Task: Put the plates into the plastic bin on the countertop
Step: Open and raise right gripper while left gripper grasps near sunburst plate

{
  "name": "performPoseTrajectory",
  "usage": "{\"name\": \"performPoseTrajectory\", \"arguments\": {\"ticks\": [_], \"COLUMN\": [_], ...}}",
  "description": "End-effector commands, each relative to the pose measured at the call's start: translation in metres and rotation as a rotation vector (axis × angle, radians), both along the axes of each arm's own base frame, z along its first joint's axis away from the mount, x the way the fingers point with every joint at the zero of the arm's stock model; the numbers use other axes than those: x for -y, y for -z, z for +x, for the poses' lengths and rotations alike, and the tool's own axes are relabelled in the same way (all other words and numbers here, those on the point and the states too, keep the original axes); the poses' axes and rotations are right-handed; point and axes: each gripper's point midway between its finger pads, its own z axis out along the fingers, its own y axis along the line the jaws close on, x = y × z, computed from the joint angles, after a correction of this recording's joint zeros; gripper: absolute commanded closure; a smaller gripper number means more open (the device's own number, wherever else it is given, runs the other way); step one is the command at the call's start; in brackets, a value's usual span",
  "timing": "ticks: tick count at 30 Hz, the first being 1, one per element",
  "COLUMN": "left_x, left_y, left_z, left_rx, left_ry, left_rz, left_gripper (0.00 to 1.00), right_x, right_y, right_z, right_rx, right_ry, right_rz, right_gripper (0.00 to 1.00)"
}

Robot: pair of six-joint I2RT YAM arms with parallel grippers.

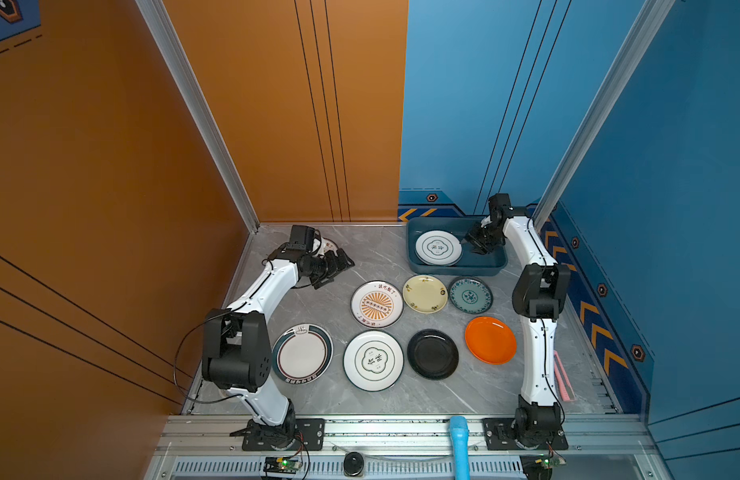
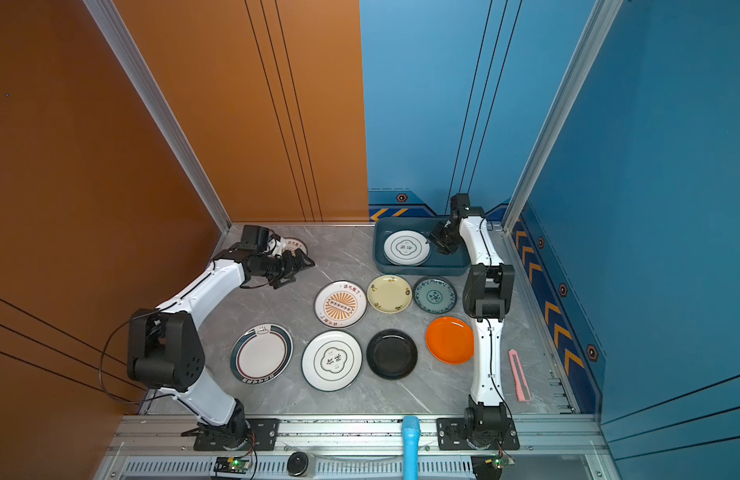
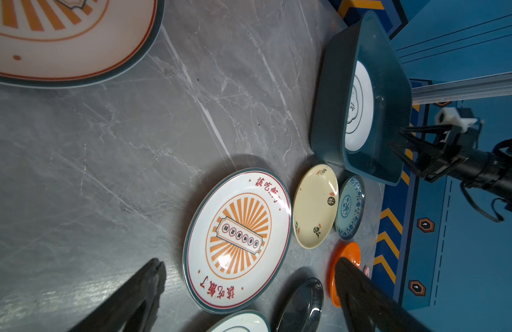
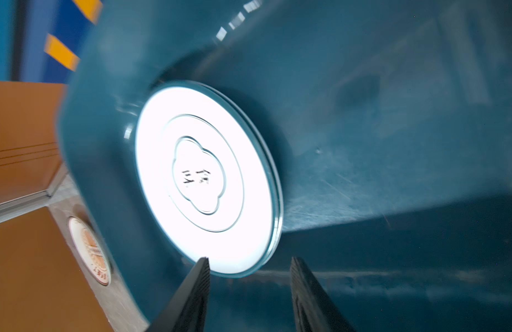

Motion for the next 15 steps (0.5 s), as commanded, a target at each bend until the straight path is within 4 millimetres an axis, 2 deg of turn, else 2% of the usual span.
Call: {"name": "performPoseTrajectory", "arguments": {"ticks": [1, 8, 11, 15], "left_x": [0.008, 0.022, 0.023, 0.027], "left_y": [0.015, 0.033, 0.039, 0.048], "left_z": [-0.011, -0.031, -0.04, -0.054], "left_rx": [-0.027, -0.066, -0.083, -0.11], "left_ry": [0.073, 0.15, 0.158, 0.172], "left_rz": [0.03, 0.03, 0.035, 0.043], "left_gripper": [0.06, 0.07, 0.07, 0.07], "right_x": [0.012, 0.019, 0.022, 0.026], "right_y": [-0.053, -0.086, -0.093, -0.098], "right_z": [0.004, -0.002, -0.006, -0.009], "right_rx": [0.108, 0.166, 0.175, 0.182], "right_ry": [0.006, 0.012, 0.013, 0.014], "right_rz": [-0.032, -0.023, -0.027, -0.035], "right_gripper": [0.49, 0.37, 0.28, 0.26]}}
